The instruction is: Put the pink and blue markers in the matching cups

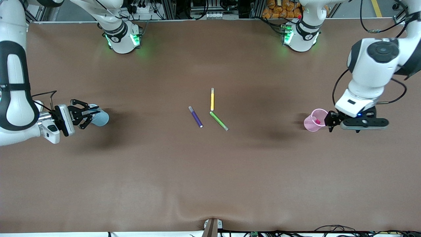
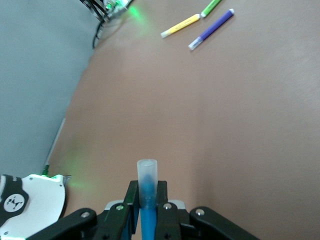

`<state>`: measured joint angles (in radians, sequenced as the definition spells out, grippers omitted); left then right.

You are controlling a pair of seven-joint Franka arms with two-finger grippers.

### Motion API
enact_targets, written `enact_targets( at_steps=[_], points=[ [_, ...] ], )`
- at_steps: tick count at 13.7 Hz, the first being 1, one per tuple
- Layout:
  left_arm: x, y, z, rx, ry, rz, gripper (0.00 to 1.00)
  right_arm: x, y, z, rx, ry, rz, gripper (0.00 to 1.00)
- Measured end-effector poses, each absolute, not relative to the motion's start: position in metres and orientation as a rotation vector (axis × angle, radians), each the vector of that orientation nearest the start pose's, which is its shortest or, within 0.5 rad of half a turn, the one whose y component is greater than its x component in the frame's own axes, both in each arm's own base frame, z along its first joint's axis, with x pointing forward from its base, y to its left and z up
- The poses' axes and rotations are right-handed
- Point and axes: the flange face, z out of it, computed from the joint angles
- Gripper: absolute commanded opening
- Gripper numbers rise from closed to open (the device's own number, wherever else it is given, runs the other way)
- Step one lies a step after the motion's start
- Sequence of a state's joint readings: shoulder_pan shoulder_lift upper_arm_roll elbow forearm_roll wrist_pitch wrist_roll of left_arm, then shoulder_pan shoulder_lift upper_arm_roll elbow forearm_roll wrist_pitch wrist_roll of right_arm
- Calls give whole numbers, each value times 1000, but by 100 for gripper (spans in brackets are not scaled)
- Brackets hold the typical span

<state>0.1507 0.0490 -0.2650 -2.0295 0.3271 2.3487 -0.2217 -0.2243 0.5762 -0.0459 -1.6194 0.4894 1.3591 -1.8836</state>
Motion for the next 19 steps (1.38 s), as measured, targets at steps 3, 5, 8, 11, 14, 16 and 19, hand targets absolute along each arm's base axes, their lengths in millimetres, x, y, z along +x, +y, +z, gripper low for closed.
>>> enact_targets(
  at_steps=[3,5,8,11,14,16,19],
  points=[
    [590,-72,498,-2910,110,-369,100,575,-114,247,-1559,-1480,-48,0],
    [590,-77,508,-2910,112,-349,100,575,-116,240,-1533,-1482,-86,0],
    [591,-77,506,-2912,111,-333,100,575,-119,238,-1520,-1479,-126,0],
    [594,-77,497,-2916,148,-308,100,574,-129,240,-1529,-1475,-142,36],
    [600,-74,499,-2908,246,-305,100,575,-138,243,-1542,-1474,-159,100],
    [603,-70,496,-2924,271,-290,100,579,-138,248,-1546,-1484,-167,100],
    [604,-46,498,-2990,238,-241,100,593,-136,265,-1603,-1472,-149,100]
  ],
)
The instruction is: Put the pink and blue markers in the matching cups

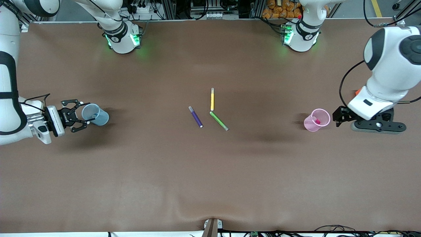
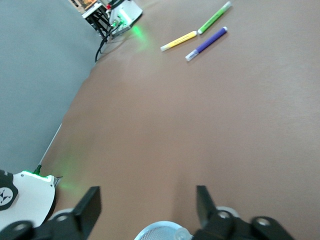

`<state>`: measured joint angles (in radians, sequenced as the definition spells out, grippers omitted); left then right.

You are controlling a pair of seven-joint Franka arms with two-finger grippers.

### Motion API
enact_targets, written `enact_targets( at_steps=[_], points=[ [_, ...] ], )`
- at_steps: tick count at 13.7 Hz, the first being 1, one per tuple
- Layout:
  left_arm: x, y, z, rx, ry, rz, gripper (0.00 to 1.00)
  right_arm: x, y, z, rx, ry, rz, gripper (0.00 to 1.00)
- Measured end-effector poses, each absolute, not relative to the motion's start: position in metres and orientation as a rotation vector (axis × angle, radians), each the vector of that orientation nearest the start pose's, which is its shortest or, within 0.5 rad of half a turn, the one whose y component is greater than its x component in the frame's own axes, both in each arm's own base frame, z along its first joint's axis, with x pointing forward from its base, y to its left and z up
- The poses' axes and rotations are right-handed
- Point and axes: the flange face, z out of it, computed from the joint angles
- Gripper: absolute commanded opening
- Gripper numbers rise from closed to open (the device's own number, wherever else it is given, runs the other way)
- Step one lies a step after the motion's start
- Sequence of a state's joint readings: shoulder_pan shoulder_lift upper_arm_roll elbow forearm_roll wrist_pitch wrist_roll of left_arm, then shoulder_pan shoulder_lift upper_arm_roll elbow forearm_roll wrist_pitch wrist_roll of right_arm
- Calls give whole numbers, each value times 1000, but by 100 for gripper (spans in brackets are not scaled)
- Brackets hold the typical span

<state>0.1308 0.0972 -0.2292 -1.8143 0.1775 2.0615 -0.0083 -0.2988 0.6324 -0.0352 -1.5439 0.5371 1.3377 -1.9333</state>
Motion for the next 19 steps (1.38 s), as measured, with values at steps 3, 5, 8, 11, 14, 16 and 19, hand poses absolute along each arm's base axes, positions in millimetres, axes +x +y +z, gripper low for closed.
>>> enact_targets(
  at_steps=[3,5,8,11,14,16,19],
  points=[
    [596,-15,528,-3075,193,-151,100,612,-116,294,-1683,-1456,-103,100],
    [587,-12,560,-3087,184,-94,100,622,-100,319,-1765,-1441,-60,100],
    [572,1,584,-3087,141,-22,100,631,-94,364,-1945,-1402,22,100],
    [558,21,600,-3088,156,9,100,633,-86,419,-2168,-1367,83,100],
    [543,22,628,-3089,195,46,100,627,-76,469,-2395,-1289,129,100],
    [534,19,637,-3090,202,84,100,617,-76,488,-2525,-1187,79,100],
    [530,24,640,-3092,198,97,100,586,-75,510,-2692,-931,89,100]
  ],
)
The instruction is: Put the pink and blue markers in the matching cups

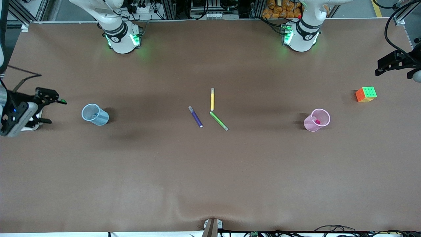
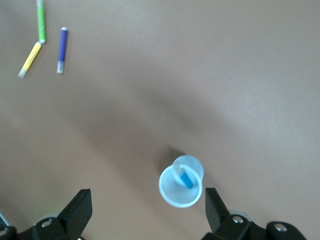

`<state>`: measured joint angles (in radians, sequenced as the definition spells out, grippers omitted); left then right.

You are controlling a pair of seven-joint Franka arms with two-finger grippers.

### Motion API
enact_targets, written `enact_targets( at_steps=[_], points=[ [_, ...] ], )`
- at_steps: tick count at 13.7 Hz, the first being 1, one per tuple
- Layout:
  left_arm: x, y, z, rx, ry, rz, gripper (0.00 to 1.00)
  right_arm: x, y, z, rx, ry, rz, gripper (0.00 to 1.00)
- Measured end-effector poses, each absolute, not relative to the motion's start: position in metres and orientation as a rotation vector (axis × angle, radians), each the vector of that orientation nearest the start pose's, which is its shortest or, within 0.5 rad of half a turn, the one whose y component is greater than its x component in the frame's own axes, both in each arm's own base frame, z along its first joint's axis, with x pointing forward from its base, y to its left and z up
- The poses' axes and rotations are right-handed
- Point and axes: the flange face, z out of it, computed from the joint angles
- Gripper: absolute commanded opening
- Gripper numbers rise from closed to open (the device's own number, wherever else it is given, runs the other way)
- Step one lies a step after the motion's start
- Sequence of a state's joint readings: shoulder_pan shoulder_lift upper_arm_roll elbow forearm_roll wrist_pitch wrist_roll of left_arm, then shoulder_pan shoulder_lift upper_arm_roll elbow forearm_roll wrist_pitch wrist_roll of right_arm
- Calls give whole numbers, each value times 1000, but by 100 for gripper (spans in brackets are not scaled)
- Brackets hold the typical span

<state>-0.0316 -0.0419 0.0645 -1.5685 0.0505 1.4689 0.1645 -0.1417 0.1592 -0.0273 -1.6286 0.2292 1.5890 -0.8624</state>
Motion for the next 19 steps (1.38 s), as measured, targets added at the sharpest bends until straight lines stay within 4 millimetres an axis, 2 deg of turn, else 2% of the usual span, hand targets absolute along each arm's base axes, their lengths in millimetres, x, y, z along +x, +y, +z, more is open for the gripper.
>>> enact_targets(
  at_steps=[2,4,8,10,12,15,19],
  points=[
    [532,25,637,-3092,199,103,100,573,-66,530,-2807,-751,116,100],
    [533,23,636,-3092,204,106,100,566,-60,541,-2884,-573,141,100],
    [532,29,640,-3093,184,94,100,561,-82,543,-2932,-354,157,100],
    [532,32,642,-3096,110,86,100,556,-84,551,-2958,-247,183,100],
    [532,25,642,-3097,32,82,100,548,-69,565,-3001,-147,219,100],
    [532,20,642,-3096,11,81,100,535,-44,592,-3048,-35,213,100],
    [534,21,640,-3096,8,89,100,524,-49,612,-3065,55,199,100]
  ],
)
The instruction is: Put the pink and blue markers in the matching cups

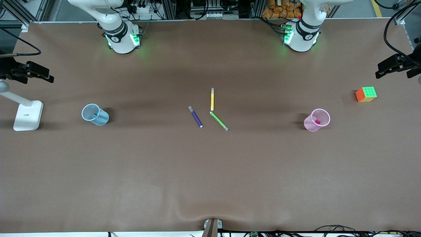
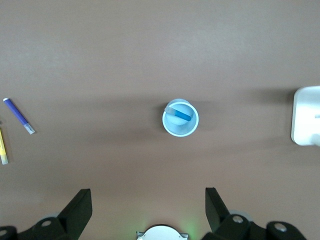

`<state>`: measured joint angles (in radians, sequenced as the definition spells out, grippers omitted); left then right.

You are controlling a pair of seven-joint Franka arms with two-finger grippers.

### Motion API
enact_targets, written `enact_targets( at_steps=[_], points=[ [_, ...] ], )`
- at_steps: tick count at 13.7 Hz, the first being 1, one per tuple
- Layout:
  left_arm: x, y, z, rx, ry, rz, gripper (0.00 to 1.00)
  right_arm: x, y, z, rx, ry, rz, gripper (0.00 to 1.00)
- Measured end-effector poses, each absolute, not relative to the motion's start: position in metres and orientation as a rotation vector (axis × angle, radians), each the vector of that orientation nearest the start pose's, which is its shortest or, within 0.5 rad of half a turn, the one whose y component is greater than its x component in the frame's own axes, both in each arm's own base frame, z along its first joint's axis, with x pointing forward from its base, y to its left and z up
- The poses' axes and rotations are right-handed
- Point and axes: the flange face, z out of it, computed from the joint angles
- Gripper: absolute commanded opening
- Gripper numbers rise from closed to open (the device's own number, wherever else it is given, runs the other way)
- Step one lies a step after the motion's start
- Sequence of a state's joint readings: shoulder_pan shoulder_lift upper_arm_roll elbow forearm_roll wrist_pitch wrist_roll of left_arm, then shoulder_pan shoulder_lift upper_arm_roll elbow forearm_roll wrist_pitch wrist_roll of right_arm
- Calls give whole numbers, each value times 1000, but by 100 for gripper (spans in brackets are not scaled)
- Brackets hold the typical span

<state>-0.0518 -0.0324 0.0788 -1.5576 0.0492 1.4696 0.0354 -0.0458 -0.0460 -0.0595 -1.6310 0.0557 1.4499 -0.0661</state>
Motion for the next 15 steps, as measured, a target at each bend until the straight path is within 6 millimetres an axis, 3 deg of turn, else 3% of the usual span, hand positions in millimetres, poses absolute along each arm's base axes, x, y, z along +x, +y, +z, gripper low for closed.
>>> enact_targets(
  at_steps=[5,10,15],
  points=[
    [538,22,632,-3094,10,111,100,526,-39,643,-3098,102,101,100],
    [538,22,632,-3094,11,111,100,527,-30,644,-3113,281,98,100],
    [538,22,632,-3094,11,111,100,525,-33,650,-3115,313,95,100]
  ],
)
